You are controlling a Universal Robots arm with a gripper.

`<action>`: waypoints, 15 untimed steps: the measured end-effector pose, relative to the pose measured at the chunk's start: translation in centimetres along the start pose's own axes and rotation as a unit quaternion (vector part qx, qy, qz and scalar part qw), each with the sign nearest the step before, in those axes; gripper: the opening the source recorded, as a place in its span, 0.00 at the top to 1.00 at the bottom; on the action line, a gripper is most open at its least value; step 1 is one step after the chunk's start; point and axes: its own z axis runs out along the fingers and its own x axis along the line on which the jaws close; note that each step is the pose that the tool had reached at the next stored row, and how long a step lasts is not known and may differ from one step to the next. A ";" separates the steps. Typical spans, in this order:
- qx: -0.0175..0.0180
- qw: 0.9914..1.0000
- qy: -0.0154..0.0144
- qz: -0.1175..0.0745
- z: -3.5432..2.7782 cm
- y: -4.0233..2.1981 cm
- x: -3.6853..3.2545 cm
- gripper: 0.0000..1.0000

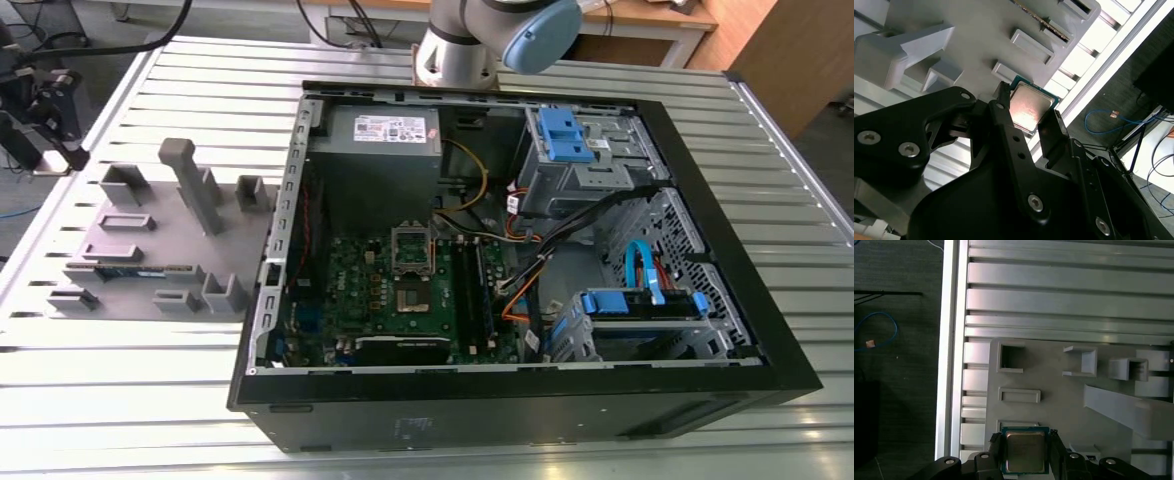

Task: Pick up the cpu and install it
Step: 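Pick up the cpu and move it towards the insertion slot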

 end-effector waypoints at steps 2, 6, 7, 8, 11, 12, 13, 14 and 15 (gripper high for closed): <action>0.000 1.000 0.000 0.000 -0.05 0.01 0.00 0.53; 0.000 1.000 0.000 0.000 -0.19 0.03 -0.01 0.53; 0.000 1.000 0.000 0.000 -0.24 0.03 -0.01 0.53; 0.000 1.000 0.000 0.000 -0.28 0.04 -0.01 0.53; 0.000 1.000 0.000 0.000 -0.43 0.05 -0.02 0.53; 0.001 1.000 0.000 0.000 -0.48 0.06 -0.02 0.53; 0.001 1.000 0.000 0.000 -0.53 0.06 -0.02 0.53; 0.001 1.000 0.000 0.000 -0.58 0.07 -0.02 0.53; 0.001 1.000 0.000 0.000 -0.63 0.07 -0.02 0.53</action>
